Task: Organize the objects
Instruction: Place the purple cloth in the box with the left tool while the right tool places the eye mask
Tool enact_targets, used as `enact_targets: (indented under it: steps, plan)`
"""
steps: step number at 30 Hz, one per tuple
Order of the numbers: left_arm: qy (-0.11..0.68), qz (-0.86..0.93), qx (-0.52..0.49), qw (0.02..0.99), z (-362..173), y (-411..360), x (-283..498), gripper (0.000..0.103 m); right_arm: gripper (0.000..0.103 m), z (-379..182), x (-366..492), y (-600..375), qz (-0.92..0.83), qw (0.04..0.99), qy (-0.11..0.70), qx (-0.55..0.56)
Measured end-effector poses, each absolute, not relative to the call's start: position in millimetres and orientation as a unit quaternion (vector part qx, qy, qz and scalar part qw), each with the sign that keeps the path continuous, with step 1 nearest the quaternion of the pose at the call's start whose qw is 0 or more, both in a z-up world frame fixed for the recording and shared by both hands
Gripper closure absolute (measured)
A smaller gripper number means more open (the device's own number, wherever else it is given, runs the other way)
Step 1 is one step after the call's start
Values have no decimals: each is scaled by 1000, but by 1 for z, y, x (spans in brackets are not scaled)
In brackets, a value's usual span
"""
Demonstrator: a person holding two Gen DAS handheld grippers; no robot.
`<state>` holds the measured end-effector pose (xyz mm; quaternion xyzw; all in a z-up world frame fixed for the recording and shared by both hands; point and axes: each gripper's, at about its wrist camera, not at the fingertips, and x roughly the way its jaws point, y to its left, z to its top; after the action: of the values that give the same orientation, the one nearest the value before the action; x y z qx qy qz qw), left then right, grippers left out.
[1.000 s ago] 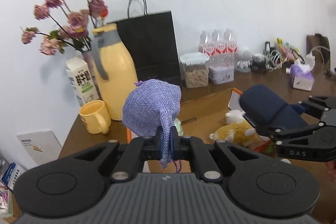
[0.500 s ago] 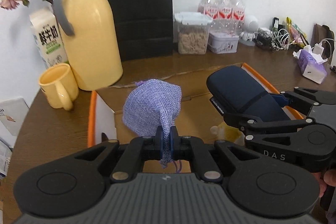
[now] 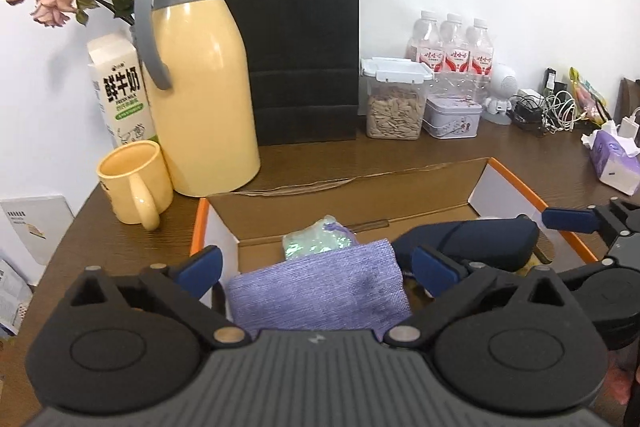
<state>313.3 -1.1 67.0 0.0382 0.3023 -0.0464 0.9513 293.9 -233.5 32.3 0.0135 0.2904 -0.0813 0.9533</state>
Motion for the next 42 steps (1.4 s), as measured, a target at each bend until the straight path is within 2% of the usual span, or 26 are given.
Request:
enact_targets:
  steps: [23, 42]
  plan:
    - [237, -36, 36, 970, 112, 6, 214, 0, 0, 78, 206, -203, -76, 967, 243, -2]
    - [256, -26, -14, 966, 79, 29, 131, 0, 0, 57, 125, -184, -56, 966, 253, 9]
